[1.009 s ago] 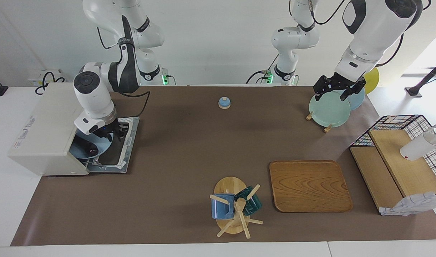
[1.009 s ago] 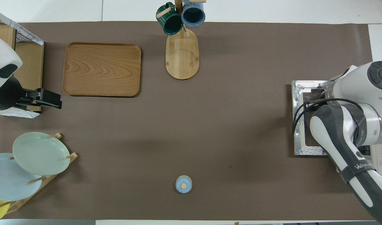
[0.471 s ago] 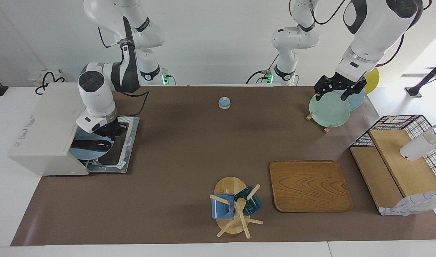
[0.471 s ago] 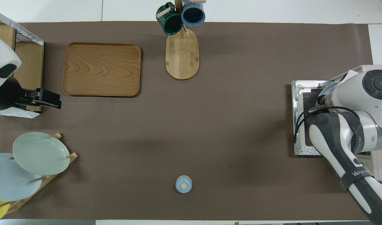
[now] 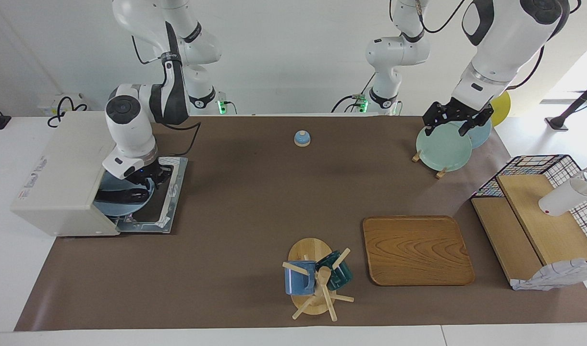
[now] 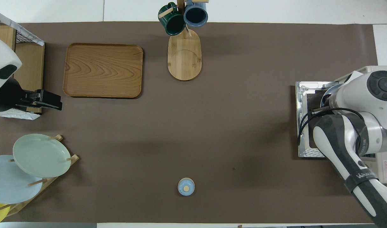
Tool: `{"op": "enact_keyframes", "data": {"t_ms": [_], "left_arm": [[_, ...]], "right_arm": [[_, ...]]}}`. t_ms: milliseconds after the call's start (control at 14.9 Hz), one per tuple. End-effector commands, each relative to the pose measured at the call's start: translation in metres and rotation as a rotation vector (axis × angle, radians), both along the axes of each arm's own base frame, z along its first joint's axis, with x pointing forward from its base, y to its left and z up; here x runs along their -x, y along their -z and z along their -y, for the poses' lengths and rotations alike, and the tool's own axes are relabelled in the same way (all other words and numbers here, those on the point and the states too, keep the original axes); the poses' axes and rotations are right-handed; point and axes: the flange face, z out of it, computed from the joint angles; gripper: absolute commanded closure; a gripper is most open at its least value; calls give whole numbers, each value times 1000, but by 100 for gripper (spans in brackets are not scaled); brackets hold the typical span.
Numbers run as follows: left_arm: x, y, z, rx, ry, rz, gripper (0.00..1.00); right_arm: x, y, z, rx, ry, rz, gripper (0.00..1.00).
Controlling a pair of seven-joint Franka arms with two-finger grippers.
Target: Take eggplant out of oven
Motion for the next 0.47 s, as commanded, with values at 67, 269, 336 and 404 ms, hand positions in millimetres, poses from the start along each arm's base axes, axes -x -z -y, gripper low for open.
{"op": "enact_keyframes", "data": {"t_ms": [67, 269, 336, 404], "left_arm": [[0, -5, -2, -5, -1, 14, 0], [1, -5, -2, -5, 2, 16, 0], [1, -5, -2, -6, 1, 14, 0], [1, -5, -2, -6, -1, 14, 0]], "right_arm": [[6, -4, 4, 10, -67, 4, 80], [10, 0, 11, 8, -82, -12, 100], [10, -1, 10, 7, -106, -13, 100], [9, -3, 5, 7, -120, -15, 100]]}}
